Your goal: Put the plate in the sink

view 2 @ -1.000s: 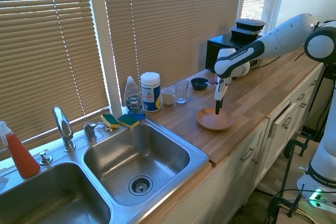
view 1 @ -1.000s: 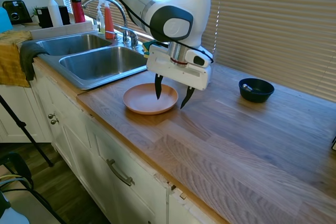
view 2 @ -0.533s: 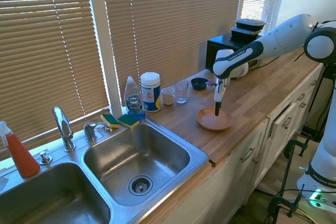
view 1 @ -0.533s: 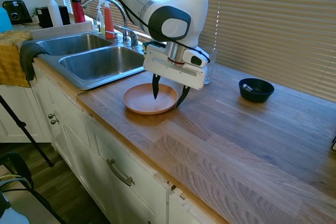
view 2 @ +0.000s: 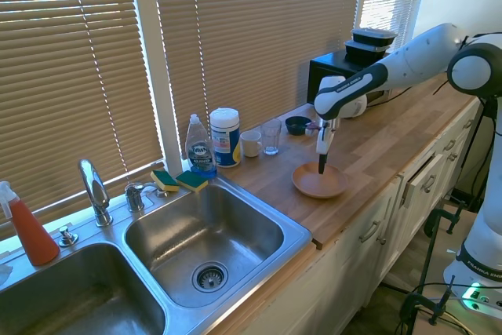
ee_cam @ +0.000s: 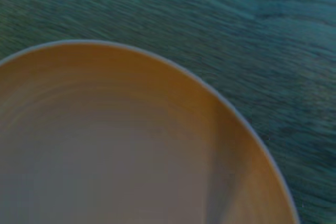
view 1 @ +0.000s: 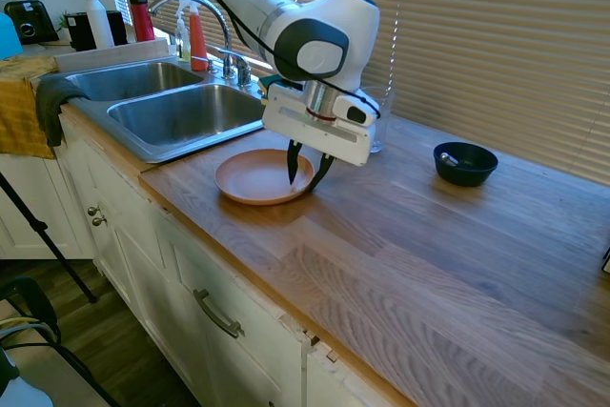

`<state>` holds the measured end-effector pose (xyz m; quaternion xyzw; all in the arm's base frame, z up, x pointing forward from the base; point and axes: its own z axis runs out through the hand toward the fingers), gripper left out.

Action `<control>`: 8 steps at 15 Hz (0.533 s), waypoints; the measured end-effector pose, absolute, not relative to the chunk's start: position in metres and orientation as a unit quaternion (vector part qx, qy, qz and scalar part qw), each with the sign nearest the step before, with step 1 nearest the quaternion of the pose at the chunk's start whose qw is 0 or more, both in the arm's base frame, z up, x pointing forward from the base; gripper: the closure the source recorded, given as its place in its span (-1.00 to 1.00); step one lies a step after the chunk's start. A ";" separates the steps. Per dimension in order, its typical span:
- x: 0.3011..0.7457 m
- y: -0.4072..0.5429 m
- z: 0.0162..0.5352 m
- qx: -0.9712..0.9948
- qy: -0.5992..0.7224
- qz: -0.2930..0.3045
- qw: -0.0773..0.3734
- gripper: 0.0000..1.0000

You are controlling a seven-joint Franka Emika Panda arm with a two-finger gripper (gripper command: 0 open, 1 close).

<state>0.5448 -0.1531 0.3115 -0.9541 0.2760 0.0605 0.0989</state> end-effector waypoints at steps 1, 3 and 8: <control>0.548 -0.154 0.311 -0.954 0.276 0.063 0.102 1.00; 0.551 -0.156 0.309 -0.952 0.277 0.067 0.110 1.00; 0.553 -0.165 0.307 -0.947 0.278 0.088 0.137 1.00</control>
